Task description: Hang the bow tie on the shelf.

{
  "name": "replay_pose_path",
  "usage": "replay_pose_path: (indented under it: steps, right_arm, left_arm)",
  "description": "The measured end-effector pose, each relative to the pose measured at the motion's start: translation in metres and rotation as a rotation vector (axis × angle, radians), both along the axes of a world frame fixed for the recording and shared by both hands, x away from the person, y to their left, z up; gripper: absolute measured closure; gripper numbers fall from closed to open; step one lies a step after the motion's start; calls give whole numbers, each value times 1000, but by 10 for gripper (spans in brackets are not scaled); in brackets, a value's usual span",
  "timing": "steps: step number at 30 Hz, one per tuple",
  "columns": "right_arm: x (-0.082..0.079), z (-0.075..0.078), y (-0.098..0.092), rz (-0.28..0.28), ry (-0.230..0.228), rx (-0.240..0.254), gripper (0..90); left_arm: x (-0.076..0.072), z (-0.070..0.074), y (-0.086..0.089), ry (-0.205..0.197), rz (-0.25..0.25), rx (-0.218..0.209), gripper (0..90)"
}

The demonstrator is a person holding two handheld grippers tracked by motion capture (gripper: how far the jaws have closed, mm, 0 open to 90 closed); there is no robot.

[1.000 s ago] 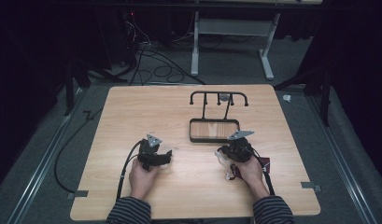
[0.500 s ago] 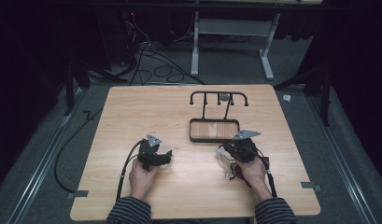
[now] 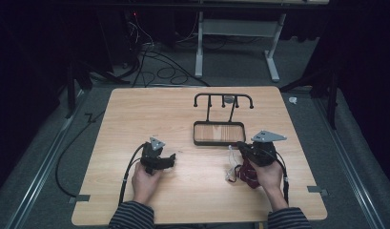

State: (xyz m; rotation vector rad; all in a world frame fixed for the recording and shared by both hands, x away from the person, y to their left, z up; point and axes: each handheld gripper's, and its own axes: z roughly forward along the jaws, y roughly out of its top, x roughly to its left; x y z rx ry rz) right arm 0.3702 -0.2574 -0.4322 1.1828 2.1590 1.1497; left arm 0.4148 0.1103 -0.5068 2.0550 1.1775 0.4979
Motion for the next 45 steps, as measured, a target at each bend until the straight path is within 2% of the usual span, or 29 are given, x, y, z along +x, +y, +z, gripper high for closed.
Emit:
replay_pose_path:
  steps: [10,20,31,45]
  right_arm:
    - [-10,21,-7,-15,-57,4,900]
    - [-16,35,-10,-16,-100,0,900]
    - [-23,48,-10,-13,-144,19,900]
    - [-24,63,-4,-2,-188,25,900]
  left_arm:
    - [0,0,0,0,0,0,236]
    - [0,0,0,0,0,0,236]
    - [0,0,0,0,0,0,236]
    - [0,0,0,0,0,0,236]
